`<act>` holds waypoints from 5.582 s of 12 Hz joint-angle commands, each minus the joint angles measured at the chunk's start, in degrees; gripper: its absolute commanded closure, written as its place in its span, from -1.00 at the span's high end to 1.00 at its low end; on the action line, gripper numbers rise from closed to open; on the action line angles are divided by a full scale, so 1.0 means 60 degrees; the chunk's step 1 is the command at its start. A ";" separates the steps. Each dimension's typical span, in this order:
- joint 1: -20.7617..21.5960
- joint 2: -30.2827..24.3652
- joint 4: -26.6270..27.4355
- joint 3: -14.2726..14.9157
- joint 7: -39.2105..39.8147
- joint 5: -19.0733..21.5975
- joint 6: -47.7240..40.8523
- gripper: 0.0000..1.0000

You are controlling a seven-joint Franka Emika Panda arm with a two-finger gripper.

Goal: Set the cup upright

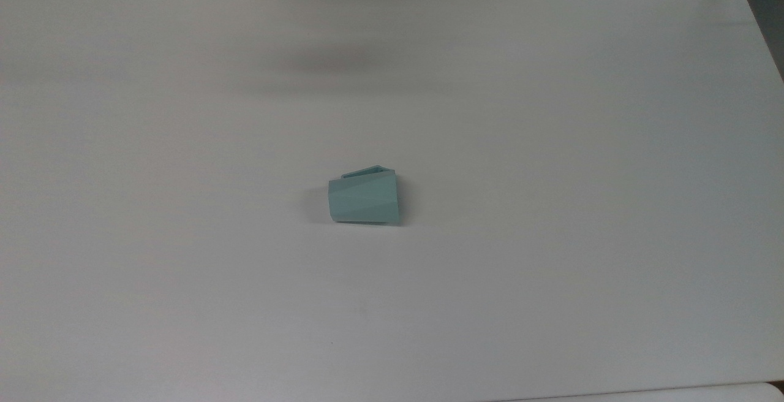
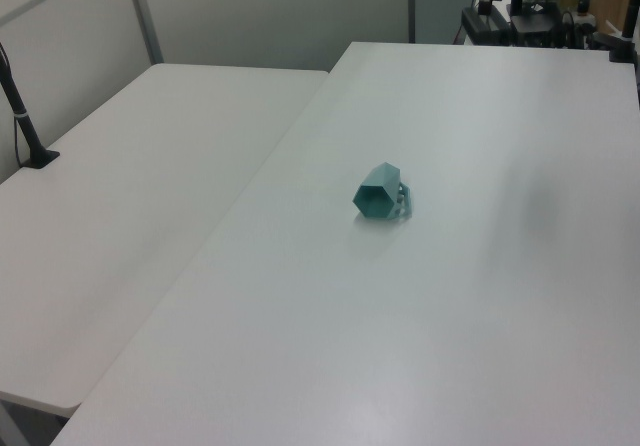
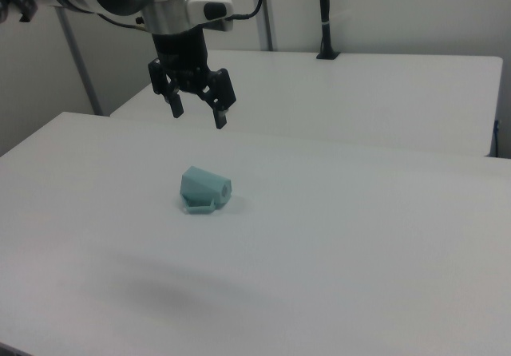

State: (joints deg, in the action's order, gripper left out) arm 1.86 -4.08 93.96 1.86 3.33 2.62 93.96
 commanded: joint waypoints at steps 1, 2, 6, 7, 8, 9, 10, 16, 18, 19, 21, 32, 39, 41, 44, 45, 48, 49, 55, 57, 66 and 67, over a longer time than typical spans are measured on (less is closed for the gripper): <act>-0.0016 -0.0197 -0.0088 0.0100 0.0553 -0.0343 -0.0176 1.00; -0.0046 -0.0213 -0.0219 0.0129 0.0572 -0.0333 -0.0234 1.00; -0.0003 -0.0213 -0.0250 0.0159 0.0718 -0.0348 -0.0526 1.00; 0.0041 -0.0184 -0.0279 0.0159 0.0734 -0.0348 -0.0760 1.00; 0.0056 -0.0184 -0.0279 0.0159 0.0647 -0.0348 -0.0748 1.00; 0.0100 -0.0140 -0.0308 0.0101 0.0573 -0.0363 -0.0704 1.00; 0.0260 -0.0082 -0.0381 0.0042 0.0399 -0.0551 -0.0718 1.00; 0.2207 0.1191 -0.1610 0.0012 -0.0725 -0.1958 -0.1144 1.00; 0.2836 0.2008 -0.2005 0.0012 -0.2361 -0.2541 -0.0940 1.00; 0.3275 0.2448 -0.2138 0.0012 -0.3387 -0.3082 -0.0503 1.00; 0.4008 0.3109 -0.2052 -0.0017 -0.5307 -0.4646 0.0536 1.00; 0.5109 0.5849 -0.1685 -0.1203 -0.8230 -0.8887 0.1493 1.00; 0.4817 0.6437 -0.1685 -0.1203 -0.8231 -0.9254 0.1990 1.00; 0.4700 0.6612 -0.1715 -0.1218 -0.8217 -0.9444 0.2166 1.00; 0.4481 0.6935 -0.1846 -0.1204 -0.8187 -0.9503 0.2444 1.00; 0.4408 0.6950 -0.1846 -0.1218 -0.8115 -0.9503 0.2489 1.00; 0.4348 0.6935 -0.1846 -0.1189 -0.8041 -0.9503 0.2504 0.87; 0.4334 0.6935 -0.1832 -0.1189 -0.7983 -0.9518 0.2490 0.54; 0.4304 0.7125 -0.1452 -0.1174 -0.7836 -0.9737 0.2402 -0.82; 0.4304 0.7227 -0.1086 -0.1189 -0.7719 -0.9957 0.2387 -1.00; 0.4304 0.6336 -0.1655 -0.1189 -0.7455 -0.9036 0.1889 -1.00; 0.4304 0.6233 -0.1859 -0.1145 -0.7455 -0.8759 0.1874 -1.00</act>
State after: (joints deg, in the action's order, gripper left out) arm 27.86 35.31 83.78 -5.06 -40.93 -54.10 104.26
